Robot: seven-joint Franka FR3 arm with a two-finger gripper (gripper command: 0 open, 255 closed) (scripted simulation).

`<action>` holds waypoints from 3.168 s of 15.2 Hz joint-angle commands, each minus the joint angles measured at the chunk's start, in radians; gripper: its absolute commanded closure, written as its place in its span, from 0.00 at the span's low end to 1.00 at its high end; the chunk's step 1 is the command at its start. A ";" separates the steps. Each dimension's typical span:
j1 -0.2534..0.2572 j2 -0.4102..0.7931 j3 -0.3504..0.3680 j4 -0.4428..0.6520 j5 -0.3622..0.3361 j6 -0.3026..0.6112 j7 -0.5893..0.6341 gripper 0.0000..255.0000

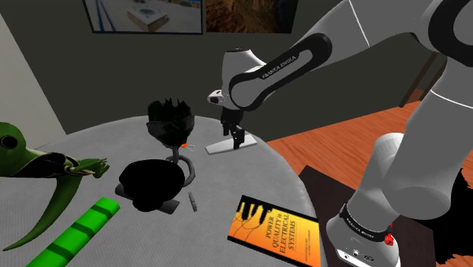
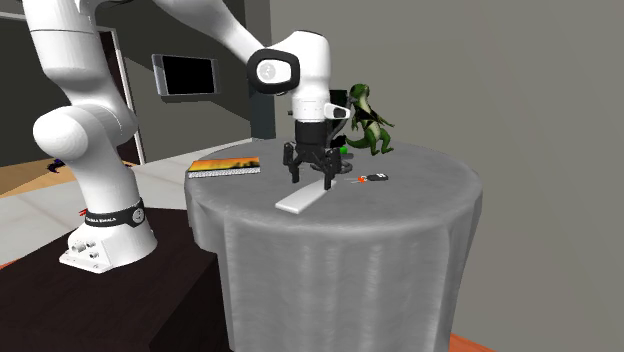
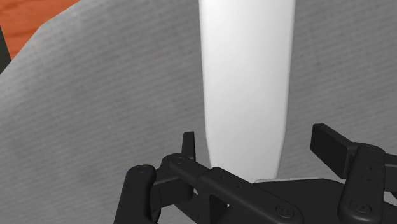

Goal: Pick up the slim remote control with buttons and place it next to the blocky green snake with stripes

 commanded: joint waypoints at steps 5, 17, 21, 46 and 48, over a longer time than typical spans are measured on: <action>-0.002 0.034 -0.002 -0.015 0.005 0.049 -0.008 0.00; -0.002 0.034 -0.002 -0.015 0.005 0.049 -0.008 1.00; -0.002 0.024 -0.002 -0.011 0.003 0.036 -0.007 1.00; 0.032 -0.145 0.046 0.115 -0.008 -0.260 0.078 1.00; 0.054 -0.156 0.076 0.104 -0.003 -0.260 0.127 1.00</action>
